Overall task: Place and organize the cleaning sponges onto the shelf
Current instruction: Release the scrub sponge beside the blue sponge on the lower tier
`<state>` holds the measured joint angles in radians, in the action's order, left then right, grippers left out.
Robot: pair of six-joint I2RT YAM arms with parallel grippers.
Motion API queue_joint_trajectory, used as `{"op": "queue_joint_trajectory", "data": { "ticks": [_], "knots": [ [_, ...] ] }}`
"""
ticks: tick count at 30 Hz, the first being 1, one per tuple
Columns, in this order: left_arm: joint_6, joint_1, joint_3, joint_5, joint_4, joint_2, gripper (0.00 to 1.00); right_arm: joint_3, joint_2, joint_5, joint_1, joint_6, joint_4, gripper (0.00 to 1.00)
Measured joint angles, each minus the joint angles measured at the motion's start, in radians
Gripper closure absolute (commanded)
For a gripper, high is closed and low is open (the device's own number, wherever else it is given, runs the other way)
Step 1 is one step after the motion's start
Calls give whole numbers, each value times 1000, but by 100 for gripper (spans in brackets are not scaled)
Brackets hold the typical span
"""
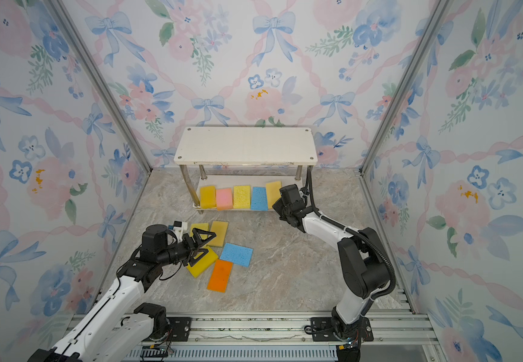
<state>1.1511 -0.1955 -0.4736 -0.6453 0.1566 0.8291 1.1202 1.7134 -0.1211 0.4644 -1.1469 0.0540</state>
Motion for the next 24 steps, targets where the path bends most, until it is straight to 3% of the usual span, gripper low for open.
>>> {"op": "queue_joint_trajectory", "data": {
  "ticks": [2, 8, 10, 24],
  "knots": [
    [0, 0, 0, 0, 2, 0, 2, 0, 7, -1, 0, -16, -10, 89],
    [0, 0, 1, 0, 3, -2, 2, 0, 11, -8, 0, -52, -23, 48],
    [0, 0, 1, 0, 3, -3, 2, 0, 11, -10, 0, -58, -25, 40],
    [0, 0, 4, 9, 3, -4, 2, -35, -34, -7, -6, -64, -13, 29]
  ]
}}
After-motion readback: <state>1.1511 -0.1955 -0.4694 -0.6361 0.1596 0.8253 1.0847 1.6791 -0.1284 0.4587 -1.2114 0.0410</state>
